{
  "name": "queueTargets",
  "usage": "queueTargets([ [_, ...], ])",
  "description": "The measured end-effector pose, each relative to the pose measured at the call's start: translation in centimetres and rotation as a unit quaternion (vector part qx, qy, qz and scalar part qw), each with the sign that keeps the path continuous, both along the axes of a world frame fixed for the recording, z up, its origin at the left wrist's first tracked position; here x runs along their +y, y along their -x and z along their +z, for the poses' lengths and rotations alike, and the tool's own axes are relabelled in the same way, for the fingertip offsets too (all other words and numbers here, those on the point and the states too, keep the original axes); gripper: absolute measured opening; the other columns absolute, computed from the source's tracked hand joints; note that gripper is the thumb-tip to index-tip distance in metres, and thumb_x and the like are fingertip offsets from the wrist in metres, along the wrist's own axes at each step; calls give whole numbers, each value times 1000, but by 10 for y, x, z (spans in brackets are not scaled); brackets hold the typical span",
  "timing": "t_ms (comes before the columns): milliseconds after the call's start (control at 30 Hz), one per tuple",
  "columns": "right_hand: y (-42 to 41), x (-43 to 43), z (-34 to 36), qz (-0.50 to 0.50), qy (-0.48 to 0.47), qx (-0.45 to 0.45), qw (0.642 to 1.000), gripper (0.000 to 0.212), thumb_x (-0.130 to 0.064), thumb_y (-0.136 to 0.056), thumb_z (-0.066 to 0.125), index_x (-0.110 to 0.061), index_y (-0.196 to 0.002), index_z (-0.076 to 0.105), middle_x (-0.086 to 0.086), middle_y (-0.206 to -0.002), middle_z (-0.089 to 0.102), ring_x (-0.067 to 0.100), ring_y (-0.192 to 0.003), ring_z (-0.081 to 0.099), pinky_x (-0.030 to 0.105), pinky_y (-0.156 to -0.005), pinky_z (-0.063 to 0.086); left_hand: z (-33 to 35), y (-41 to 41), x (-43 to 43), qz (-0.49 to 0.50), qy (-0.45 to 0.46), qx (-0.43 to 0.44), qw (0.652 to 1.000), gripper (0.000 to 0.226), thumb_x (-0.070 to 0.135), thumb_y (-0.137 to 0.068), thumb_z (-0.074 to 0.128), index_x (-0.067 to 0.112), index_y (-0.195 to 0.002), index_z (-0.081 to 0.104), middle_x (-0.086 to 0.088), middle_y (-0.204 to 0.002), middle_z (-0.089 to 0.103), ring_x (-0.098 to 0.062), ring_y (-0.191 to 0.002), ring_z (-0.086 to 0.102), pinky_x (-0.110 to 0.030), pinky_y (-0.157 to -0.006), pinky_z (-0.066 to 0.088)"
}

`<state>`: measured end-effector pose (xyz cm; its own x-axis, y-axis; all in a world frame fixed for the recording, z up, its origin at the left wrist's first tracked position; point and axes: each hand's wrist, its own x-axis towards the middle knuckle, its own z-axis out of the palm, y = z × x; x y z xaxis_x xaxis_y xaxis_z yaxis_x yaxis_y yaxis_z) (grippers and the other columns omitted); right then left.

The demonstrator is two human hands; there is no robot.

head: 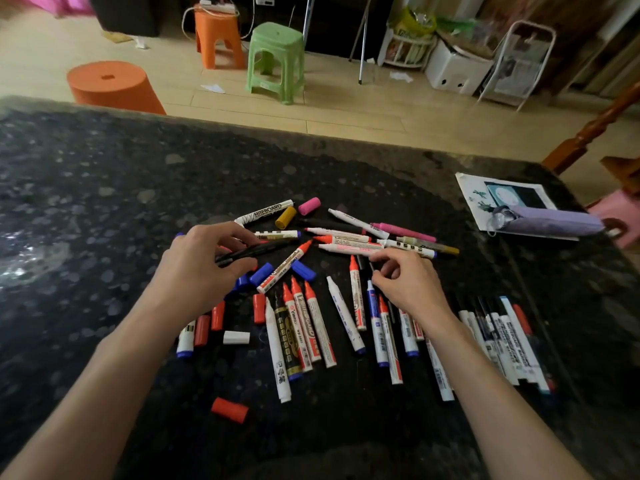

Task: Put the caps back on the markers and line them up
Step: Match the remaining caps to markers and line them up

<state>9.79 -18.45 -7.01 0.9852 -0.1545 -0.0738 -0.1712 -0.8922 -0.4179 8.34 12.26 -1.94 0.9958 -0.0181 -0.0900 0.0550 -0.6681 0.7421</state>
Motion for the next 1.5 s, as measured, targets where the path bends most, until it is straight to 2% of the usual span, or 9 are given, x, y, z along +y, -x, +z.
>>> queueTargets([
  [233, -3, 5, -7, 22, 17, -28, 999, 31, -41, -94, 73, -38, -124, 67, -11, -121, 62, 11, -119, 55, 31, -96, 49, -4, 1, -7, -20, -21, 3, 1000, 26, 25, -87, 80, 41, -106, 70, 9, -111, 71, -11, -106, 63, -41, -90, 53],
  [433, -8, 17, -8, -9, 60, -52, 997, 29, -42, -92, 75, -27, -117, 75, -4, -123, 64, 16, -128, 49, 25, -90, 36, -3, 3, -8, -23, -25, 0, 999, 26, 25, -87, 79, 40, -107, 70, 9, -111, 71, -11, -107, 63, -43, -92, 54],
  [633, -4, 25, 0, -39, 16, -53, 998, 25, -37, -87, 81, -26, -109, 77, -6, -118, 66, 11, -121, 53, 22, -89, 36, -5, 3, -9, -30, -29, 0, 999, 27, 23, -88, 79, 38, -108, 70, 10, -109, 70, -9, -103, 62, -37, -88, 52],
  [733, 6, 22, 20, -16, -183, -49, 982, 21, -24, -86, 83, -27, -105, 75, -15, -100, 72, -2, -94, 68, 13, -76, 52, -6, 2, -8, -39, -19, 1, 999, 27, 23, -88, 79, 39, -107, 70, 12, -107, 69, -9, -103, 64, -36, -88, 53],
  [833, 25, 21, 35, 57, -303, -49, 950, 28, -14, -88, 82, -29, -110, 75, -13, -102, 75, -2, -97, 71, 17, -79, 57, -6, 3, -10, -59, -7, -6, 998, 27, 25, -87, 78, 40, -108, 70, 16, -105, 68, -6, -102, 65, -37, -90, 54],
  [1033, 49, 17, 38, 129, -296, -66, 944, 30, -14, -97, 71, -29, -123, 74, -14, -116, 72, 14, -101, 69, 42, -83, 58, -6, 4, -16, -128, 5, -25, 991, 27, 27, -90, 76, 44, -109, 70, 20, -105, 69, 3, -106, 62, -29, -94, 51],
  [1200, 55, 19, 34, 164, -255, -72, 950, 31, -19, -100, 68, -33, -128, 71, -10, -114, 66, 16, -97, 65, 25, -74, 51, -4, 6, -19, -148, 11, -31, 989, 27, 26, -90, 75, 44, -110, 70, 20, -105, 70, 3, -105, 62, -33, -96, 52],
  [1300, 55, 22, 34, 174, -251, -77, 949, 31, -17, -100, 68, -31, -128, 72, -7, -112, 65, 19, -93, 63, 22, -70, 48, -4, 7, -21, -157, 16, -32, 987, 27, 25, -90, 75, 45, -108, 71, 22, -102, 70, 6, -103, 62, -28, -95, 52],
  [1500, 57, 33, 37, 185, -241, -76, 950, 28, -23, -102, 66, -31, -128, 72, -13, -112, 66, 12, -100, 65, 18, -80, 49, -4, 8, -25, -178, 26, -34, 983, 25, 25, -91, 73, 42, -110, 73, 25, -100, 71, 5, -104, 63, -28, -97, 51],
])
